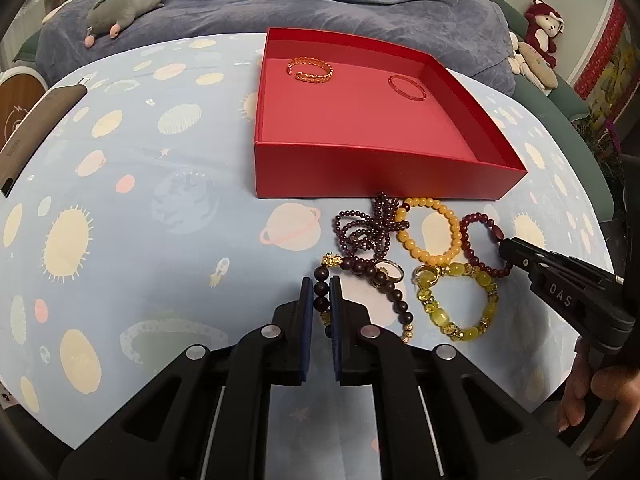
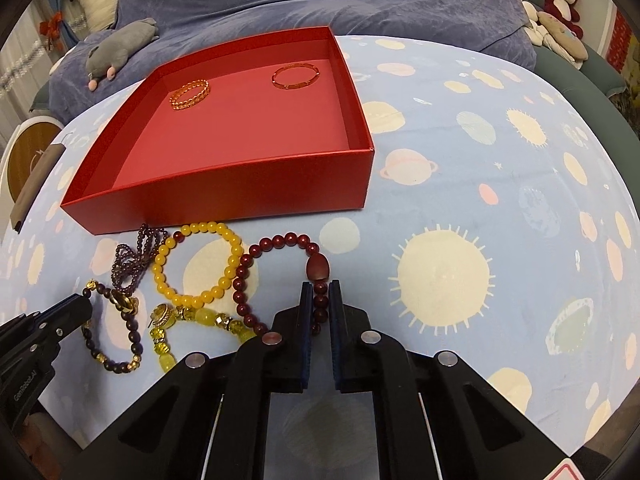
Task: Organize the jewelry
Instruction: 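Grasp the black-and-gold bead bracelet with the left tool while the right tool grasps the dark red bead bracelet, then carry both bead bracelets into the red box and open both tools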
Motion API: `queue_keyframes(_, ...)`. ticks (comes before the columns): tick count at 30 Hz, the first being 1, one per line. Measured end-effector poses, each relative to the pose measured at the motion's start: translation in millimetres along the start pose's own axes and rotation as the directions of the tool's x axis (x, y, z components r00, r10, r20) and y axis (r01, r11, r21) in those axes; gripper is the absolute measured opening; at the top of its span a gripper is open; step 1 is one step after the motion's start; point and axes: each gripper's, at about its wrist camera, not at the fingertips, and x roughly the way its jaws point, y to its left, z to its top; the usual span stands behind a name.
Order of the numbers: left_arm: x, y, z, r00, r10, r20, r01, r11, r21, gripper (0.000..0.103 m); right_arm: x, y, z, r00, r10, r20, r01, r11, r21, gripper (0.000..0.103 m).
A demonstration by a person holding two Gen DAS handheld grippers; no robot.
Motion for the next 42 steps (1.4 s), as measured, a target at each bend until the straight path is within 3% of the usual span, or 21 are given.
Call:
queue_keyframes(12,-40.6,-18.6,18.9,0.997,-0.07,0.02,0.069,0.997,0.031,0.008,-60.0,5.0,13.3,0.996,0.038,0.079,-0.037,0.999,-0.011,0.007)
queue_keyframes(18,-57.0,-32.7,43.2,0.995,-0.092,0.029,0.089,0.994,0.069,0.008,-84.0,12.2,42.1,0.987,0.071,0.141,-0.067,0.997,-0.034,0.007)
queue_keyframes(23,-64.4,-42.5,79.3,0.988,-0.131,0.082,0.123,0.988,0.095,0.008,-87.4,22.5,78.7,0.978,0.112,0.178,-0.102,0.993,-0.067,0.007)
queue_keyframes(30,-38.5,-48.9,140.9,0.977,-0.165,0.132,0.15,0.982,0.117,0.008,-54.1,38.9,131.9,0.974,0.161,0.161,-0.146,0.984,-0.101,0.007)
queue_keyframes(35,4.4,-37.3,170.4,0.979,-0.176,0.099,0.167,0.982,0.094,0.008,-10.6,40.9,156.7,0.974,0.201,0.106,-0.195,0.978,-0.071,0.007)
queue_keyframes(42,56.8,-21.5,181.4,0.995,-0.08,0.061,0.075,0.994,0.084,0.008,45.5,36.9,167.1,0.986,0.16,0.047,-0.158,0.986,-0.046,0.007)
